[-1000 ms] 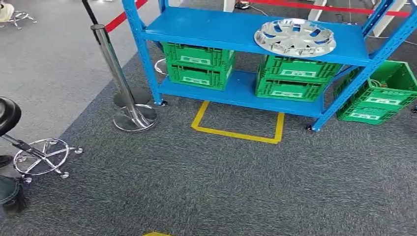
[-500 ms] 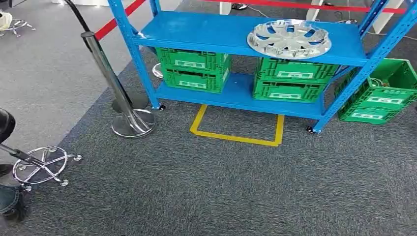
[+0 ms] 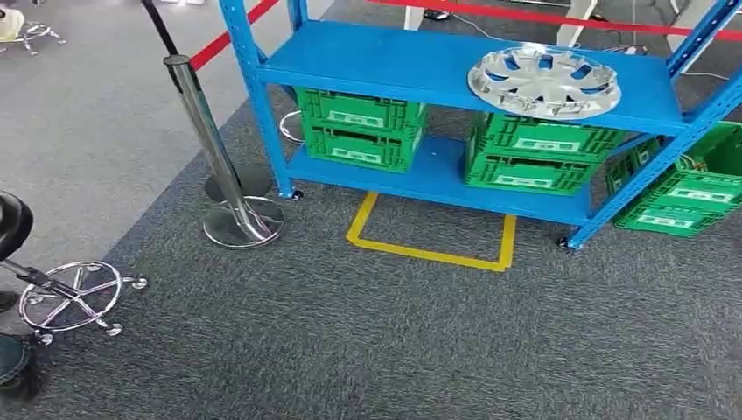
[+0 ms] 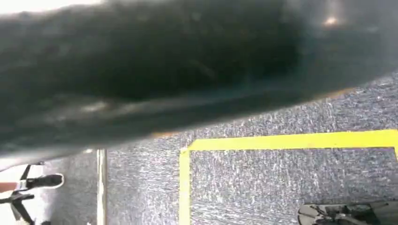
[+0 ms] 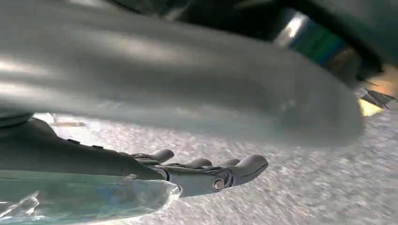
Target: Take the parts from the cabinet and place them on the table.
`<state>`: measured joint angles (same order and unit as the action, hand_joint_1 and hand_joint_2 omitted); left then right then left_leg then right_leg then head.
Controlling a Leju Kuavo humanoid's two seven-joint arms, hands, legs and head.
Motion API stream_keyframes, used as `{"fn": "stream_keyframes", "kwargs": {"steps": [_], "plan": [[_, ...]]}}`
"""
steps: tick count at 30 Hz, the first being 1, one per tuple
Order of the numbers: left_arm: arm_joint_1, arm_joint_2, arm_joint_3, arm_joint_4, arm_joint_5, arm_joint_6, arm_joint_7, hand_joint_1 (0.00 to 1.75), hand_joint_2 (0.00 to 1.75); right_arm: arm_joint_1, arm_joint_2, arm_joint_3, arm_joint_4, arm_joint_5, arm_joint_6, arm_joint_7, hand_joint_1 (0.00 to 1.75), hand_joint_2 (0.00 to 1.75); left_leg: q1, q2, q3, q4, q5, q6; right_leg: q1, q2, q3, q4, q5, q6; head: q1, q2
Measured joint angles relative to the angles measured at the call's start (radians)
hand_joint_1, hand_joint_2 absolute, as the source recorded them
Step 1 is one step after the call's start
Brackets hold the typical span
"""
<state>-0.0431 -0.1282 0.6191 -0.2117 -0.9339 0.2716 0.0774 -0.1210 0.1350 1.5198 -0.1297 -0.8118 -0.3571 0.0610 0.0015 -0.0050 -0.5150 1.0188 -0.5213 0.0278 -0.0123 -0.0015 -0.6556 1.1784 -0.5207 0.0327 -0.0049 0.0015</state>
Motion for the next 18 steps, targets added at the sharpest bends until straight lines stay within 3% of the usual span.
{"fn": "stream_keyframes", "kwargs": {"steps": [1, 2, 3, 5, 6, 7, 8, 9, 11, 12, 13, 14, 16, 17, 18], "plan": [[-0.001, -0.001, 0.0, 0.0, 0.0, 0.0, 0.0, 0.0, 0.0, 0.001, 0.0, 0.0, 0.0, 0.0, 0.0, 0.0, 0.0, 0.0, -0.001, 0.0, 0.014, 0.0, -0.01, -0.002, 0.003, 0.0, 0.033, -0.091, 0.057, -0.009, 0.0, 0.0], [0.001, -0.003, 0.0, 0.0, 0.0, 0.0, 0.0, 0.0, 0.0, 0.001, -0.002, 0.0, 0.0, 0.0, 0.0, 0.0, 0.0, 0.0, -0.001, 0.0, 0.019, -0.002, -0.017, -0.005, 0.008, 0.0, 0.049, -0.114, 0.051, -0.019, 0.0, 0.0], [-0.003, -0.003, 0.0, 0.0, 0.0, 0.0, 0.0, 0.0, 0.0, 0.0, -0.002, 0.0, 0.0, -0.002, 0.0, 0.0, 0.0, 0.0, -0.005, -0.003, 0.018, 0.001, -0.022, -0.014, 0.011, 0.0, 0.068, -0.137, 0.046, -0.021, -0.002, 0.0], [-0.004, -0.005, 0.0, 0.0, 0.0, -0.001, 0.0, 0.0, 0.0, 0.001, -0.002, 0.0, 0.0, -0.002, 0.001, 0.0, 0.0, 0.0, -0.001, 0.0, 0.018, -0.007, -0.022, -0.023, 0.014, 0.003, 0.064, -0.138, 0.039, -0.027, -0.004, 0.0], [-0.005, -0.005, 0.0, 0.0, 0.0, -0.001, 0.0, 0.0, 0.0, 0.002, -0.002, -0.001, 0.0, -0.003, 0.001, 0.0, 0.0, 0.0, -0.001, 0.001, 0.022, -0.012, -0.024, -0.029, 0.014, 0.003, 0.066, -0.143, 0.037, -0.03, -0.003, 0.0], [-0.007, -0.003, 0.0, 0.0, 0.0, 0.0, 0.0, 0.0, 0.0, 0.002, -0.002, -0.002, 0.0, -0.003, 0.001, 0.0, 0.0, 0.0, -0.003, -0.001, 0.031, -0.011, -0.033, -0.035, 0.0, 0.003, 0.081, -0.16, 0.04, -0.034, -0.005, 0.0], [-0.008, -0.002, 0.0, 0.0, 0.0, 0.0, 0.0, 0.0, 0.0, 0.002, -0.003, -0.004, 0.001, -0.004, 0.0, 0.0, 0.0, 0.0, -0.003, 0.001, 0.027, 0.011, -0.041, -0.042, 0.001, 0.002, 0.094, -0.17, 0.038, -0.037, -0.007, 0.0], [-0.009, -0.002, 0.0, 0.0, 0.0, 0.0, 0.0, 0.0, 0.0, 0.0, -0.003, -0.006, 0.001, -0.005, 0.0, 0.0, 0.0, 0.0, 0.0, 0.001, -0.004, 0.066, -0.066, -0.047, 0.001, -0.001, 0.102, -0.174, 0.035, -0.042, -0.016, 0.0], [-0.008, -0.002, 0.0, 0.0, 0.0, 0.0, 0.0, 0.0, 0.0, -0.002, -0.003, -0.007, 0.001, -0.009, 0.002, -0.002, 0.0, 0.0, 0.007, 0.001, -0.1, 0.221, -0.118, -0.057, 0.001, -0.001, 0.111, -0.174, 0.026, -0.046, -0.014, 0.0], [-0.006, -0.002, 0.001, 0.0, 0.0, 0.0, 0.0, 0.0, 0.0, 0.0, -0.003, -0.009, 0.001, -0.014, 0.002, -0.002, 0.0, 0.0, 0.009, 0.001, -0.141, 0.275, -0.124, -0.06, 0.001, -0.001, 0.117, -0.174, 0.021, -0.045, -0.012, 0.0], [-0.003, -0.002, 0.002, 0.0, 0.0, 0.0, 0.0, 0.0, 0.0, 0.002, -0.004, -0.012, 0.001, -0.018, 0.002, -0.002, 0.0, 0.0, 0.011, 0.001, -0.159, 0.281, -0.101, -0.062, 0.001, 0.001, 0.124, -0.174, 0.015, -0.045, -0.013, 0.0], [-0.001, -0.001, 0.003, 0.0, 0.001, 0.0, 0.0, 0.0, 0.0, 0.004, -0.004, -0.016, 0.001, -0.025, 0.003, -0.002, 0.0, 0.0, 0.013, 0.001, -0.155, 0.245, -0.055, -0.063, 0.0, 0.003, 0.133, -0.174, 0.009, -0.043, -0.013, 0.0], [-0.001, 0.002, 0.006, 0.0, 0.001, 0.0, 0.0, 0.0, 0.0, 0.004, -0.004, -0.023, 0.001, -0.031, 0.006, -0.003, 0.0, 0.0, 0.016, 0.002, -0.102, 0.093, 0.062, -0.062, -0.001, 0.004, 0.156, -0.174, -0.006, -0.036, -0.014, 0.0], [-0.001, 0.002, 0.007, 0.0, 0.001, 0.001, 0.0, 0.0, 0.0, 0.005, -0.004, -0.025, 0.001, -0.035, 0.006, -0.003, 0.0, 0.0, 0.016, 0.003, -0.079, 0.037, 0.084, -0.06, -0.001, 0.003, 0.151, -0.175, -0.013, -0.03, -0.013, 0.0], [-0.003, 0.002, 0.008, 0.0, 0.001, 0.001, 0.0, 0.0, 0.0, 0.002, -0.004, -0.026, 0.001, -0.041, 0.007, -0.003, 0.0, 0.0, 0.01, 0.003, -0.064, 0.017, 0.061, -0.056, 0.006, 0.005, 0.156, -0.171, -0.024, -0.021, -0.016, 0.0]]}}
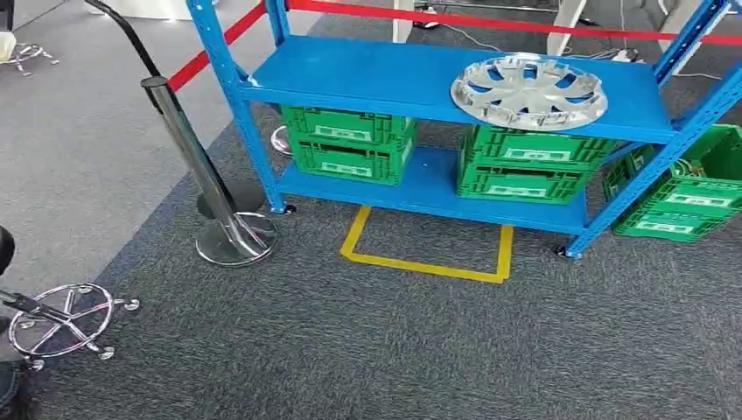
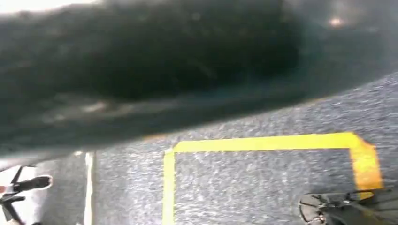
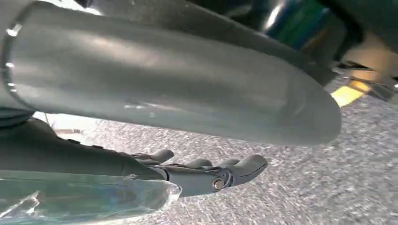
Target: Take the parts from the cabinet and place them on the table.
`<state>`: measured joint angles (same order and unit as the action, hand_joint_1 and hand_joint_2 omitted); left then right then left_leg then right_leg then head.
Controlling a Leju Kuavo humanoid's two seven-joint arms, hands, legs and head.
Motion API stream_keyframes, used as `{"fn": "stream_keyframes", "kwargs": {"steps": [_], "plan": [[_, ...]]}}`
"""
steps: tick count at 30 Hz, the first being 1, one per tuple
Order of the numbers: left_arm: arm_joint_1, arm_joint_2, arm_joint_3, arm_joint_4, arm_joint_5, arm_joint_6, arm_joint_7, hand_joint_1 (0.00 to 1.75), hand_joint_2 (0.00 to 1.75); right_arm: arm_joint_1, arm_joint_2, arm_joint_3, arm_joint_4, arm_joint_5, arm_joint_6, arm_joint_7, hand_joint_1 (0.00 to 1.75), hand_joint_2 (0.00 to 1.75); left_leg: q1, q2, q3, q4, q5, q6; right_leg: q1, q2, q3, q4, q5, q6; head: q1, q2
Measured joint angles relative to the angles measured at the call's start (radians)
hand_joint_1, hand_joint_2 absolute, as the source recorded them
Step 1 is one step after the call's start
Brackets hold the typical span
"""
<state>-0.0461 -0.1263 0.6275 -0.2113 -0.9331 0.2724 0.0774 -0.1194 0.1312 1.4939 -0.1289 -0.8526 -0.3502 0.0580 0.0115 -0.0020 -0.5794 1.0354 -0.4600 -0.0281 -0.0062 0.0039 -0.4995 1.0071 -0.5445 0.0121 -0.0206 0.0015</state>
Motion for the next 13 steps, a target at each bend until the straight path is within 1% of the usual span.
{"fn": "stream_keyframes", "kwargs": {"steps": [1, 2, 3, 4, 5, 6, 8, 9, 10, 11, 12, 13], "plan": [[-0.005, 0.0, 0.001, 0.0, 0.0, 0.001, 0.0, 0.0, 0.0, -0.002, 0.0, -0.003, 0.0, -0.002, 0.001, 0.0, 0.0, 0.0, -0.001, 0.0, 0.006, -0.008, -0.016, 0.016, -0.001, -0.001, 0.0, -0.004, -0.004, 0.007, 0.002, 0.0], [-0.004, 0.0, 0.002, 0.0, 0.0, 0.003, 0.0, 0.0, 0.0, -0.001, 0.0, -0.007, 0.0, -0.003, 0.002, -0.001, 0.0, 0.0, -0.003, -0.001, 0.006, -0.011, -0.018, 0.022, -0.002, -0.003, 0.004, -0.008, -0.005, 0.012, 0.008, 0.0], [-0.001, 0.0, 0.005, 0.0, 0.0, 0.003, 0.0, 0.0, 0.0, -0.001, 0.0, -0.01, 0.0, -0.003, 0.002, -0.003, 0.0, 0.0, -0.005, -0.002, 0.007, -0.011, -0.021, 0.029, -0.003, -0.005, 0.008, -0.013, -0.006, 0.018, 0.008, 0.0], [0.0, -0.001, 0.007, 0.0, 0.0, 0.003, 0.0, 0.0, 0.0, -0.002, 0.0, -0.013, 0.0, -0.003, 0.002, -0.006, 0.0, 0.0, -0.001, -0.002, 0.012, -0.018, -0.019, 0.037, -0.004, -0.005, 0.012, -0.012, -0.01, 0.025, 0.007, 0.0], [0.002, 0.0, 0.008, 0.0, 0.001, 0.004, 0.0, 0.0, 0.0, -0.002, 0.0, -0.014, 0.0, -0.003, 0.001, -0.006, 0.0, 0.0, 0.002, -0.001, 0.018, -0.022, -0.019, 0.043, -0.006, -0.005, 0.009, 0.005, -0.016, 0.03, 0.01, 0.0], [0.001, 0.0, 0.01, 0.0, 0.0, 0.005, 0.0, 0.0, 0.0, -0.003, 0.0, -0.014, 0.0, -0.003, 0.001, -0.008, 0.0, 0.0, 0.002, -0.001, 0.02, -0.023, -0.023, 0.048, -0.005, -0.005, -0.017, 0.052, -0.038, 0.032, 0.015, 0.0], [-0.002, 0.0, 0.013, 0.0, 0.0, 0.007, 0.0, 0.0, 0.0, -0.002, -0.001, -0.016, 0.0, -0.003, 0.001, -0.009, 0.0, 0.0, -0.002, -0.001, 0.026, -0.023, -0.031, 0.057, -0.005, -0.005, -0.116, 0.213, -0.103, 0.034, 0.016, 0.0], [-0.002, -0.002, 0.014, 0.0, 0.0, 0.007, 0.0, 0.0, 0.0, 0.0, -0.001, -0.017, 0.0, -0.004, 0.001, -0.009, 0.0, 0.0, -0.003, -0.001, 0.03, -0.022, -0.037, 0.059, -0.005, -0.004, -0.166, 0.286, -0.126, 0.033, 0.017, 0.0], [0.0, -0.002, 0.014, 0.0, 0.0, 0.007, 0.0, 0.0, 0.0, 0.002, -0.001, -0.018, 0.0, -0.006, 0.001, -0.009, 0.0, 0.0, -0.005, -0.001, 0.037, -0.022, -0.043, 0.059, -0.005, -0.004, -0.195, 0.318, -0.122, 0.032, 0.017, 0.0], [0.002, -0.002, 0.015, 0.0, 0.0, 0.007, 0.0, 0.0, 0.0, 0.003, -0.001, -0.019, 0.0, -0.009, 0.001, -0.011, 0.0, 0.0, -0.005, -0.001, 0.048, -0.022, -0.05, 0.059, -0.004, -0.004, -0.202, 0.304, -0.088, 0.029, 0.016, 0.0], [0.004, -0.002, 0.016, 0.0, 0.001, 0.007, 0.0, 0.0, 0.0, 0.002, -0.002, -0.021, 0.0, -0.011, 0.001, -0.016, 0.0, 0.0, -0.006, -0.002, 0.061, -0.022, -0.057, 0.058, -0.003, -0.004, -0.187, 0.248, -0.035, 0.025, 0.017, 0.0], [0.004, -0.002, 0.016, 0.0, 0.001, 0.007, 0.0, 0.0, 0.0, 0.002, -0.002, -0.023, 0.0, -0.016, 0.0, -0.018, 0.0, 0.0, -0.007, -0.002, 0.076, -0.022, -0.066, 0.057, -0.003, -0.004, -0.155, 0.162, 0.028, 0.018, 0.016, 0.0]]}}
